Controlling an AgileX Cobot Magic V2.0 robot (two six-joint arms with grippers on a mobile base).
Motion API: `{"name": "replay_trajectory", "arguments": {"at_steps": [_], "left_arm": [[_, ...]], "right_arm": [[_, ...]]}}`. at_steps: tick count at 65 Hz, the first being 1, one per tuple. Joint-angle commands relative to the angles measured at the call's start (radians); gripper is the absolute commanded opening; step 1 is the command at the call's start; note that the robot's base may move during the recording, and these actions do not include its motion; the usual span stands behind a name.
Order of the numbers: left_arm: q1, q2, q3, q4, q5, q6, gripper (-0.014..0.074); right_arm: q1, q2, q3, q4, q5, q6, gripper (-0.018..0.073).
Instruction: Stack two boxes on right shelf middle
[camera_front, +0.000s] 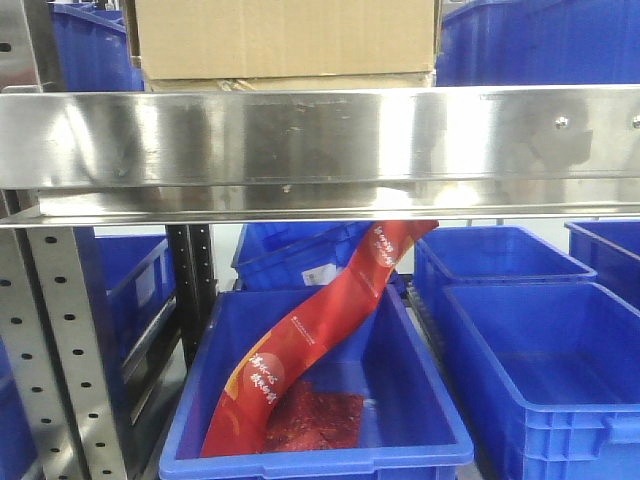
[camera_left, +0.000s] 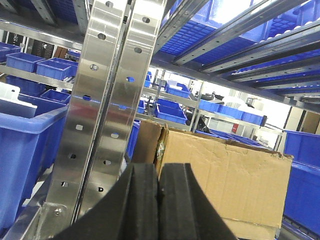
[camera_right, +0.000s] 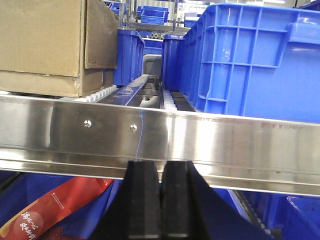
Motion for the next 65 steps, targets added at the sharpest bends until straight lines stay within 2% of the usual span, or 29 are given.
{"name": "replay_trajectory", "arguments": {"at_steps": [1,20,28,32,39,41,48,61,65], "left_arm": [[0.002,-0.005,0.001,-0.007,-0.017,0.001,-0.0092],[0.002,-0.005,0.015,-0.007,-0.027,0.001,-0.0092],[0.014,-0.032,0.085,-0.014,-0.02,0.041,-0.0092],[0.027,-0.064,0.137,-0.035,-0.022,0.154,-0.0092],[0.053,-0.142,0.236,-0.162,-0.019,0.463,-0.0092],[0.06,-0.163,0.26,-0.176,-0.017,0.497,-0.0092],[0.087,-0.245,0.352,-0.168,-0.017,0.5,-0.0092],[0.115,-0.245,0.462,-0.165,-0.081,0.494,-0.0092],[0.115,-0.245,0.462,-0.156,-0.025,0.481,-0.0092]], "right_arm": [[0.0,-0.003,0.0,-0.006,-0.024,-0.008,-0.0162],[0.0,-0.003,0.0,-0.006,-0.024,-0.008,-0.0162],[0.0,-0.003,0.0,-0.006,-0.024,-0.008,-0.0162],[0.0,-0.003,0.0,-0.006,-0.024,-0.008,-0.0162],[0.0,-0.003,0.0,-0.006,-0.024,-0.008,-0.0162],[0.0,-0.003,0.0,-0.006,-0.024,-0.008,-0.0162],[0.0,-0.003,0.0,-0.006,-0.024,-0.008,-0.0162],[0.0,-0.003,0.0,-0.006,-0.026,-0.008,-0.0162],[0.0,-0.003,0.0,-0.006,-0.026,-0.008,-0.0162]]}}
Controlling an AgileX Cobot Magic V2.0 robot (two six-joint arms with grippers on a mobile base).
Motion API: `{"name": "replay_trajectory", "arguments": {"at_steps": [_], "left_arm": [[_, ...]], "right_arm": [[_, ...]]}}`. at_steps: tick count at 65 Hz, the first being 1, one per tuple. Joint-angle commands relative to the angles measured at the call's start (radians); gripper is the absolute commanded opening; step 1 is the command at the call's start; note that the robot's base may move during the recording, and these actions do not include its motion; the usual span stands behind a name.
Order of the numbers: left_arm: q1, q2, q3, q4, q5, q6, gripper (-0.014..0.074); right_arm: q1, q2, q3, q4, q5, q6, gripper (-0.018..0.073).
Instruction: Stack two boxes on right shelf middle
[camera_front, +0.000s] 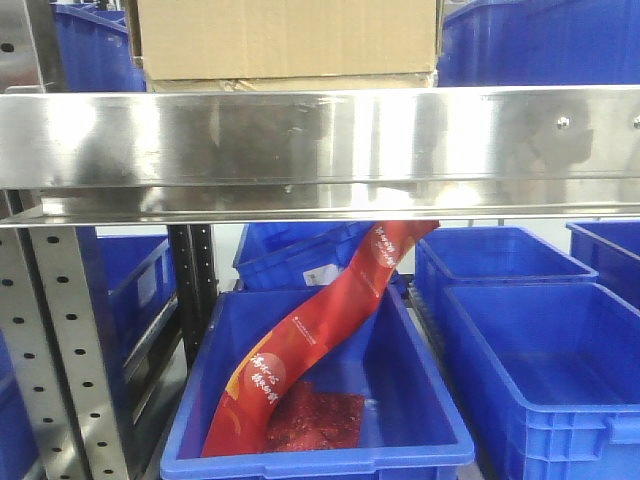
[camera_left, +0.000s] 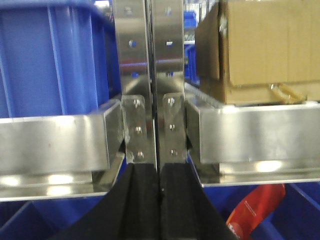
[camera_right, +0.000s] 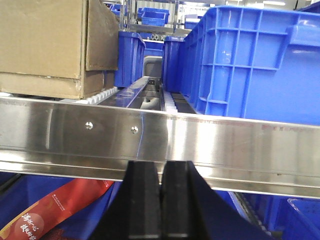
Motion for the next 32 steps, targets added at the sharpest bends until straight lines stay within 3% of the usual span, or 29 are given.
{"name": "replay_trajectory", "arguments": {"at_steps": [1,8,32], "left_arm": [[0.003,-0.005,0.004,0.01,-0.006,-0.021,-0.0092],[0.003,-0.005,0.004,0.073,-0.008,-0.128,-0.0092],[0.003,-0.005,0.004,0.07,-0.025,-0.131,-0.0092]], "right_arm": [[0.0,-0.003,0.0,-0.006,-0.02,-0.008,-0.0162],[0.0,-0.003,0.0,-0.006,-0.02,-0.008,-0.0162],[0.0,-0.003,0.0,-0.006,-0.02,-0.008,-0.0162]]}}
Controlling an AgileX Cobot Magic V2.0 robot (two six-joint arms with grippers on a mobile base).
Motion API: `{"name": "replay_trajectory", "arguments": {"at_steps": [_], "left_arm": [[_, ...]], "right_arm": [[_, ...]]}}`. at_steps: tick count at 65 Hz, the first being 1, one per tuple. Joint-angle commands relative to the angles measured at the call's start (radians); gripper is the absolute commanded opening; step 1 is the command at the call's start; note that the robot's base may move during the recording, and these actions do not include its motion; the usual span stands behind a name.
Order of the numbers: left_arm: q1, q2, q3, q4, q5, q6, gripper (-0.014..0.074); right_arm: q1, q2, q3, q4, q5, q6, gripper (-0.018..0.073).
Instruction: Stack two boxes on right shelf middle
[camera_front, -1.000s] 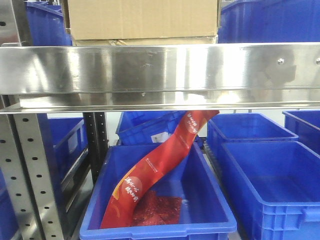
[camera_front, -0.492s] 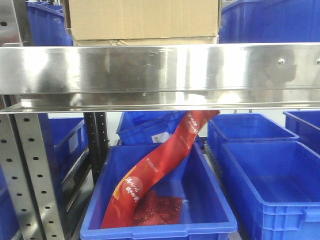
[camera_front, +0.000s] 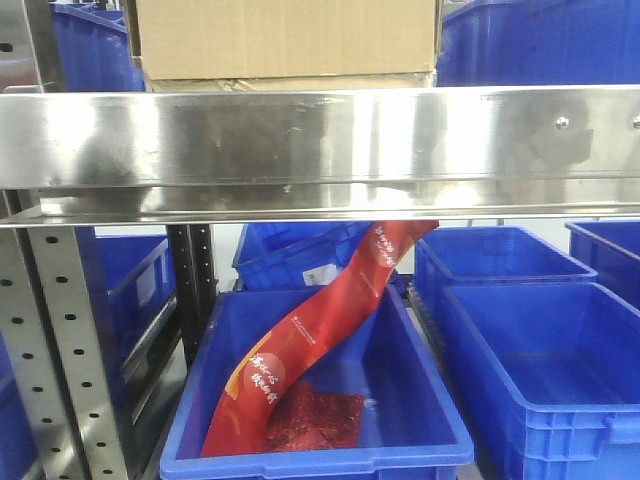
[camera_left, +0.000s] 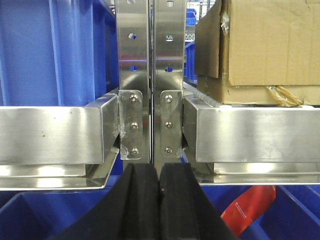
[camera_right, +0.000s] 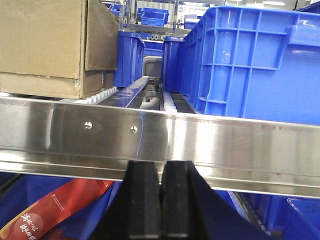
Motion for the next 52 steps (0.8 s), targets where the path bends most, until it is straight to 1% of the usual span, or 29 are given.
{"name": "replay_trajectory", "arguments": {"at_steps": [1,52], "left_arm": [[0.003,-0.005,-0.002,0.002,-0.024,-0.009,-0.0092],[0.003,-0.005,-0.002,0.002,-0.024,-0.009,-0.0092]], "right_arm": [[0.0,-0.003,0.0,-0.006,-0.02,-0.008,-0.0162],[0.0,-0.003,0.0,-0.006,-0.02,-0.008,-0.0162]]}}
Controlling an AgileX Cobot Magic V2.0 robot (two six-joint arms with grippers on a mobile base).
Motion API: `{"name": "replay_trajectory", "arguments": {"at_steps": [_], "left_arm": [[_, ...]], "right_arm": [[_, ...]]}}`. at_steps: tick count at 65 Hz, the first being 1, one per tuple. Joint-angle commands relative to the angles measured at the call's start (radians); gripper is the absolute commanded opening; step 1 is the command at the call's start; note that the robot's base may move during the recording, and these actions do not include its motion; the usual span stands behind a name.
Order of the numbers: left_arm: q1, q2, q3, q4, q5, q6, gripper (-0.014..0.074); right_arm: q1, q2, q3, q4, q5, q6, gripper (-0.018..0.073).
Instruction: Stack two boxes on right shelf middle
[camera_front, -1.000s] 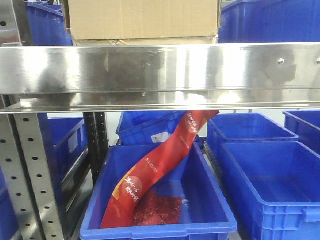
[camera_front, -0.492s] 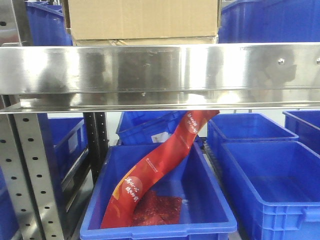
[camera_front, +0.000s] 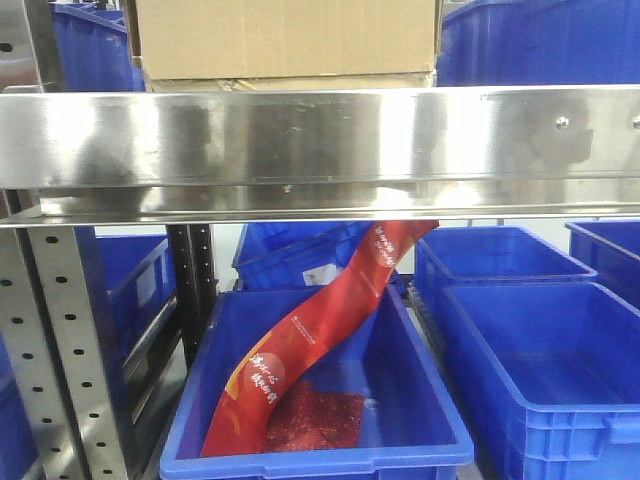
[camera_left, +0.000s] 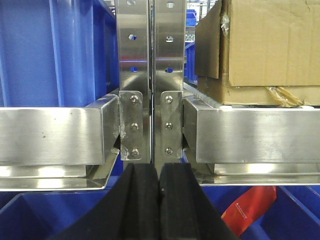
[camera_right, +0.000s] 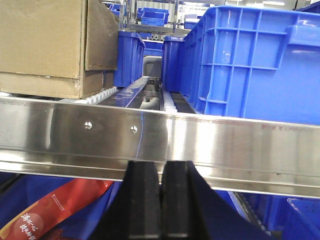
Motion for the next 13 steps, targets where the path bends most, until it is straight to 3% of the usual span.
{"name": "replay_trajectory", "arguments": {"at_steps": [1,13], "left_arm": [[0.003,-0.005,-0.002,0.002,-0.022,-0.009,-0.0092],[0.003,-0.005,-0.002,0.002,-0.022,-0.009,-0.0092]], "right_arm": [[0.0,-0.003,0.0,-0.006,-0.02,-0.008,-0.0162],[0.0,-0.003,0.0,-0.006,-0.02,-0.008,-0.0162]]}}
